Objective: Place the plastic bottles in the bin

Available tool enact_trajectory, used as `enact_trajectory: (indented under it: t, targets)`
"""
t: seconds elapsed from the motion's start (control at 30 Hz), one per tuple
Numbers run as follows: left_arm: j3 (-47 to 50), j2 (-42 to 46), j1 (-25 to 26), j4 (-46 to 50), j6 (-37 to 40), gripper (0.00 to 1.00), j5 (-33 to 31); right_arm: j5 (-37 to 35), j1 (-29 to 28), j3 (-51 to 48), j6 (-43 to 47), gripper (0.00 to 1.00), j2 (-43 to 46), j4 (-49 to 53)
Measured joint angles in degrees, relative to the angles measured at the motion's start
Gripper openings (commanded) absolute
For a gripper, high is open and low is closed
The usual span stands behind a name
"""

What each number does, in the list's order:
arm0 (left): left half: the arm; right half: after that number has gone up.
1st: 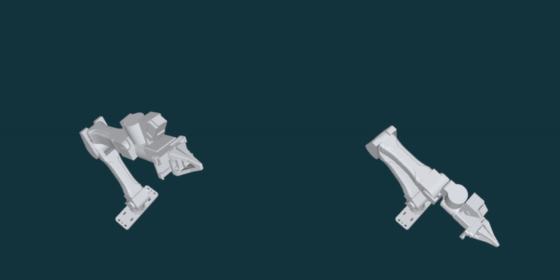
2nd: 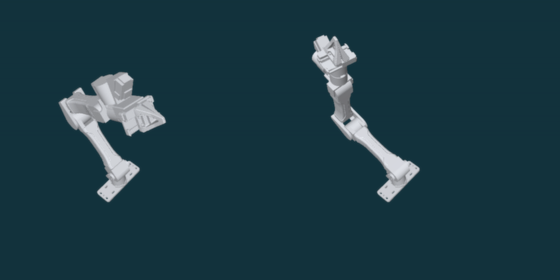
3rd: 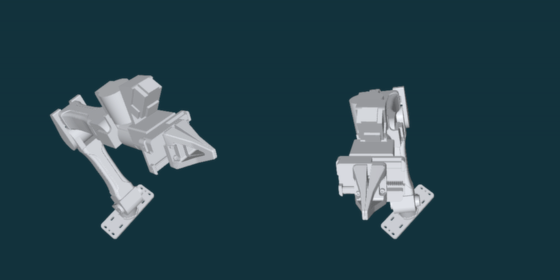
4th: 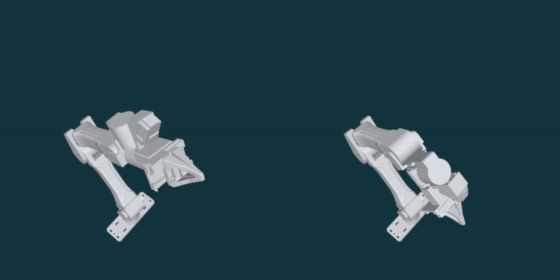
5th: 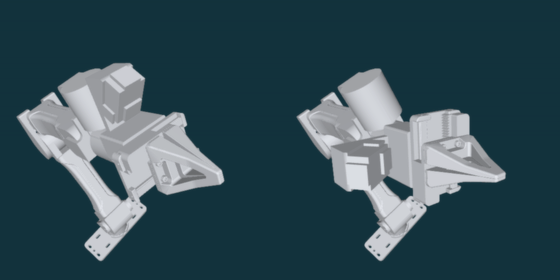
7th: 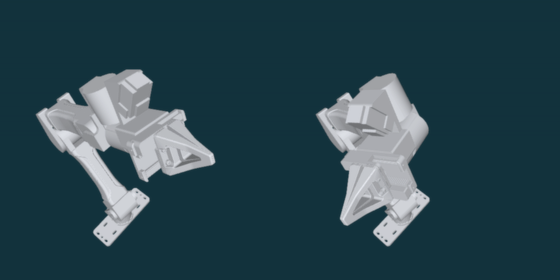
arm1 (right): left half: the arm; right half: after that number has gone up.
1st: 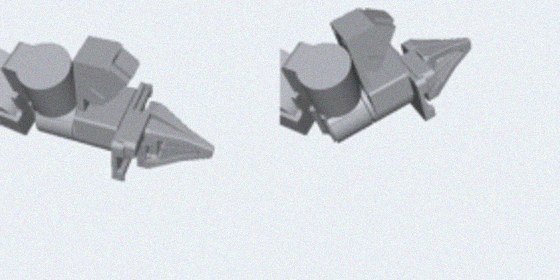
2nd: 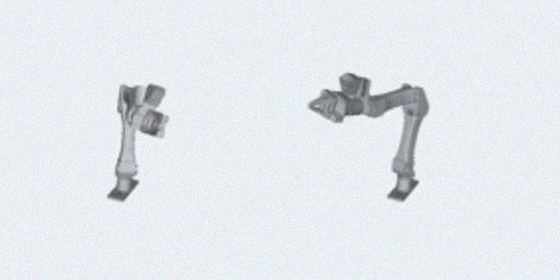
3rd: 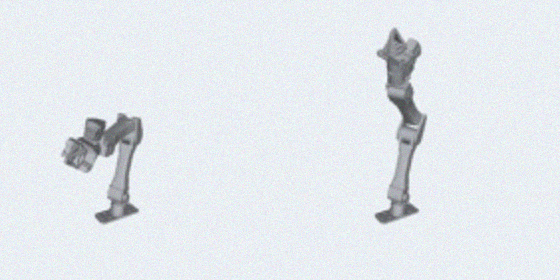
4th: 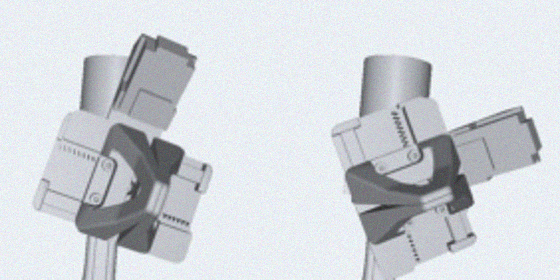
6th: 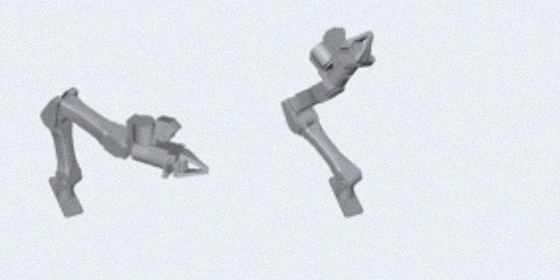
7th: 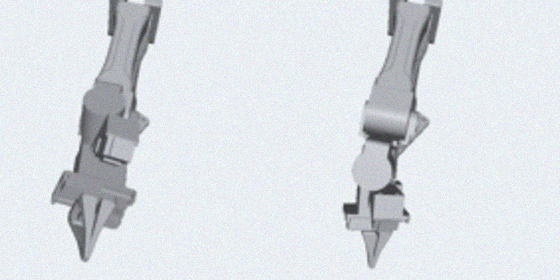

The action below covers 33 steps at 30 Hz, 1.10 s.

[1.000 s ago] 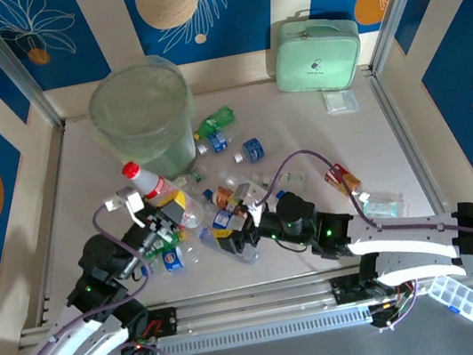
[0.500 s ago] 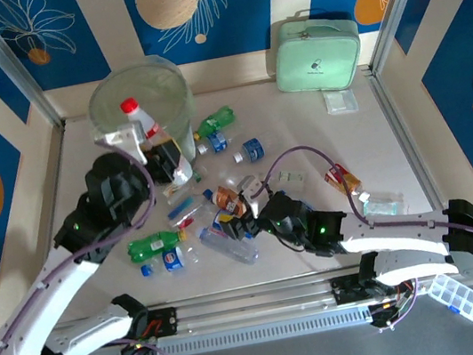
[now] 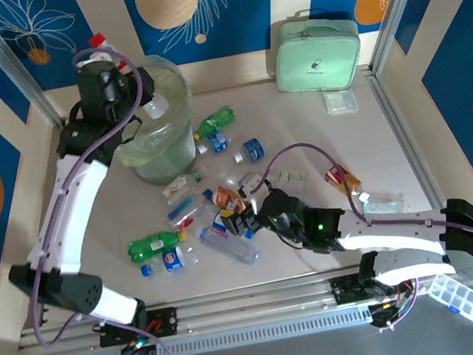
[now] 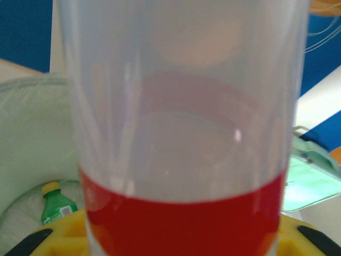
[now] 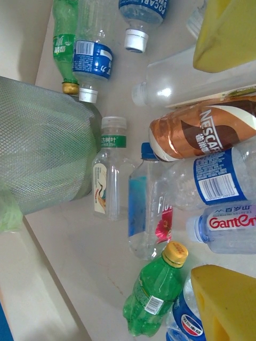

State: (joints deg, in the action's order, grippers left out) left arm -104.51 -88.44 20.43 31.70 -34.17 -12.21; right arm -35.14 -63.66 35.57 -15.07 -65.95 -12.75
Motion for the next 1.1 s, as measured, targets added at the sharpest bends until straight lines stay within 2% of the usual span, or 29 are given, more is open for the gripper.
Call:
enact_trajectory:
  t: [0.13, 0.33, 0.5, 0.6, 0.73, 0.87, 1.1]
  targets:
    - [-2.36, -6.08, -2.69, 2.14, -1.84, 0.26, 0.24, -0.02, -0.5, 1.53, 0.04, 0.94, -2.62, 0.28]
    - [-5.9, -14.32, -6.82, 3.98, -6.14, 0.26, 3.89, -0.13, -1.75, 3.04, 0.68, 0.94, -5.99, 0.57]
    - [-6.56, -20.28, -8.17, 5.68, -10.45, 0.29, 8.74, -1.14, -2.49, 3.91, 1.31, 0.94, -7.61, 0.9]
    - [-6.58, -23.28, -8.22, 6.99, -12.15, 0.37, 10.97, -2.05, -2.62, 4.63, 1.33, 0.94, -8.37, 1.7]
    - [-6.93, -25.97, -8.31, 8.81, -14.08, 0.64, 12.7, -3.37, -2.67, 5.27, 1.33, 0.94, -8.92, 2.12]
    - [-6.97, -26.51, -8.7, 10.36, -14.97, 0.81, 13.66, -4.11, -2.71, 5.27, 1.33, 0.94, -8.94, 2.12]
    - [-8.85, -26.51, -9.05, 11.21, -15.06, 0.88, 14.16, -4.44, -2.75, 5.27, 1.36, 0.94, -8.94, 2.12]
